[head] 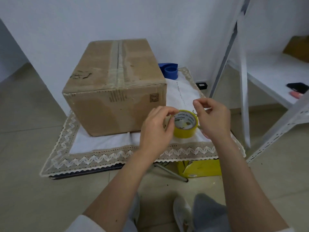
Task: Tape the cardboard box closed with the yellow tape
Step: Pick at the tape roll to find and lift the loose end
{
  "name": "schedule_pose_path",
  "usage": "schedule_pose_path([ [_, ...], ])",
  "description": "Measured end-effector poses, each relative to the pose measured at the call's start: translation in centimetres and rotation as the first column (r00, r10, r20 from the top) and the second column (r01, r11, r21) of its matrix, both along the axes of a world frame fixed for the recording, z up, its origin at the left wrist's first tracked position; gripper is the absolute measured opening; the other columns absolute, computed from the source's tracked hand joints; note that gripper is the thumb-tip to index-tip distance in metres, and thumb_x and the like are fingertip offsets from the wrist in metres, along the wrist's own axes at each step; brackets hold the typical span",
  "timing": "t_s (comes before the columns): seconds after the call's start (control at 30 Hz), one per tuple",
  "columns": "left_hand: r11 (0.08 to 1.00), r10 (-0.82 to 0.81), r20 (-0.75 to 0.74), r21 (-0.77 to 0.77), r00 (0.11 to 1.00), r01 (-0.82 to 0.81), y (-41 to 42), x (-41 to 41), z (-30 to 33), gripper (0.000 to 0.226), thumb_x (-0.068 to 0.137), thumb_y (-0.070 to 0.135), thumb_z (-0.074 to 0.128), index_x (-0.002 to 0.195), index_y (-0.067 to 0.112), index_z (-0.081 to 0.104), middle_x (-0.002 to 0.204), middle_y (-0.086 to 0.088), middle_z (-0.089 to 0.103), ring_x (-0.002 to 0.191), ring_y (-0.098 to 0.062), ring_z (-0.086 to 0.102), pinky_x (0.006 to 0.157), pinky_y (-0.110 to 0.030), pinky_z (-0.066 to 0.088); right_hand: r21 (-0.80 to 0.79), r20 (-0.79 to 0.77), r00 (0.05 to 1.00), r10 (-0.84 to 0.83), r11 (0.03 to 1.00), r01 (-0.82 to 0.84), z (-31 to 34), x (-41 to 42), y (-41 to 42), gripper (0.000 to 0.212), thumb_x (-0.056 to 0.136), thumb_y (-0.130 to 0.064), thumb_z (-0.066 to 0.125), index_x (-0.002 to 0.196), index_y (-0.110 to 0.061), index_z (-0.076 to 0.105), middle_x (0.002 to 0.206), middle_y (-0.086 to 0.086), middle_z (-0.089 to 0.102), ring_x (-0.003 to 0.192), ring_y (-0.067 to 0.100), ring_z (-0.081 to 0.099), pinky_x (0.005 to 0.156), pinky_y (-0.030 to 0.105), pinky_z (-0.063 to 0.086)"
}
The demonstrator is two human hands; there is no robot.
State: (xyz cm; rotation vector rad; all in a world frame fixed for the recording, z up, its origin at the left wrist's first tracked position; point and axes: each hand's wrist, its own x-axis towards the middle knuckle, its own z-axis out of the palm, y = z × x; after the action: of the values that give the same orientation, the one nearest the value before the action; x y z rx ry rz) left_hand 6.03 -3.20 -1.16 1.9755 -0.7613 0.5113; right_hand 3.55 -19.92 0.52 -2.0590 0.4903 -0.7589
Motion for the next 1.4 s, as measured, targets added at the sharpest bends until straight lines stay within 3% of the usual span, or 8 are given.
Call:
schedule_pose_path([
  [0.4, 0.962, -0.151, -0.104, 0.215, 0.983, 0.171, -5.0, 2.1, -3.3, 0.022, 0.091, 0.023, 0.063, 0.113, 0.023, 0.064, 0.109, 0.009, 0.069, 0.101, -0.012, 0.063, 0.088, -0.037, 0.051, 0.096, -0.014, 0.998, -0.061, 0.993, 0.062, -3.5, 1.2, -2.6, 0.008, 0.092, -0.032, 0.065, 0.089, -0.029, 0.072, 0.082, -0.01, 0.07, 0.074, 0.015, 0.068, 0.073, 0.027, 0.05],
  [0.53, 0.915, -0.074, -0.131, 0.386, 0.989, 0.12, -5.4, 1.9, -4.3, 0.048, 0.075, 0.032, 0.075, 0.121, 0.025, 0.062, 0.112, 0.005, 0.071, 0.107, -0.019, 0.061, 0.102, -0.031, 0.036, 0.124, -0.02, 0.997, -0.073, 0.99, 0.074, -4.2, 1.1, -3.3, 0.006, 0.091, -0.032, 0.066, 0.086, -0.033, 0.07, 0.077, -0.015, 0.067, 0.075, 0.017, 0.069, 0.078, 0.032, 0.054],
  [0.67, 0.882, -0.021, -0.04, 0.469, 0.999, 0.037, -5.6, 1.8, -4.5, 0.036, 0.078, 0.032, 0.076, 0.113, 0.027, 0.069, 0.098, 0.0, 0.076, 0.098, -0.021, 0.065, 0.109, -0.024, 0.022, 0.127, -0.034, 0.996, -0.081, 0.988, 0.085, -4.7, 0.5, -3.7, 0.007, 0.092, -0.029, 0.066, 0.087, -0.031, 0.07, 0.075, -0.017, 0.067, 0.067, 0.008, 0.066, 0.073, 0.031, 0.056],
  [0.77, 0.95, 0.02, -0.1, 0.312, 0.995, 0.013, -5.6, 1.7, -4.0, 0.03, 0.078, 0.031, 0.079, 0.107, 0.028, 0.072, 0.092, 0.003, 0.076, 0.092, -0.022, 0.066, 0.104, -0.03, 0.036, 0.152, -0.019, 0.995, -0.103, 0.983, 0.104, -4.5, 0.3, -3.9, 0.007, 0.092, -0.029, 0.065, 0.087, -0.031, 0.07, 0.078, -0.016, 0.068, 0.069, 0.01, 0.067, 0.075, 0.034, 0.058],
  [0.83, 0.997, -0.026, -0.266, 0.062, 0.964, 0.044, -5.6, 1.3, -3.2, 0.028, 0.077, 0.028, 0.081, 0.104, 0.028, 0.073, 0.092, 0.01, 0.076, 0.091, -0.014, 0.069, 0.091, -0.033, 0.052, 0.2, 0.009, 0.993, -0.119, 0.973, 0.115, -4.0, 0.5, -3.8, 0.008, 0.093, -0.032, 0.064, 0.087, -0.032, 0.069, 0.083, -0.013, 0.07, 0.077, 0.015, 0.069, 0.077, 0.038, 0.058],
  [1.0, 0.909, -0.273, -0.5, -0.414, 0.822, 0.05, -6.0, 0.8, -2.2, 0.029, 0.074, 0.008, 0.082, 0.099, 0.018, 0.071, 0.085, 0.01, 0.077, 0.082, -0.003, 0.072, 0.076, -0.019, 0.057, 0.425, -0.057, 0.996, -0.061, 0.901, 0.08, -2.2, 0.5, -2.9, 0.034, 0.095, -0.05, 0.056, 0.097, -0.018, 0.069, 0.086, -0.004, 0.073, 0.064, 0.003, 0.067, 0.062, 0.024, 0.053],
  [1.2, 0.864, -0.342, -0.516, -0.501, 0.786, 0.047, -6.2, 0.8, -2.8, 0.033, 0.071, 0.001, 0.082, 0.096, 0.015, 0.065, 0.083, 0.005, 0.076, 0.081, -0.011, 0.072, 0.079, -0.027, 0.059, 0.654, -0.076, 0.968, 0.238, 0.745, -0.131, -1.0, 0.1, -2.0, 0.042, 0.094, -0.053, 0.053, 0.088, -0.018, 0.074, 0.08, -0.001, 0.077, 0.072, 0.011, 0.073, 0.064, 0.021, 0.055],
  [1.4, 0.855, -0.341, -0.495, -0.516, 0.799, 0.046, -6.3, 0.8, -3.4, 0.033, 0.068, -0.001, 0.084, 0.09, 0.013, 0.063, 0.077, 0.006, 0.076, 0.076, -0.01, 0.073, 0.074, -0.021, 0.057, 0.721, 0.017, 0.963, 0.268, 0.664, -0.198, -1.9, 0.2, -1.5, 0.026, 0.088, -0.033, 0.07, 0.101, -0.011, 0.074, 0.079, 0.001, 0.073, 0.068, 0.01, 0.067, 0.059, 0.017, 0.051],
])
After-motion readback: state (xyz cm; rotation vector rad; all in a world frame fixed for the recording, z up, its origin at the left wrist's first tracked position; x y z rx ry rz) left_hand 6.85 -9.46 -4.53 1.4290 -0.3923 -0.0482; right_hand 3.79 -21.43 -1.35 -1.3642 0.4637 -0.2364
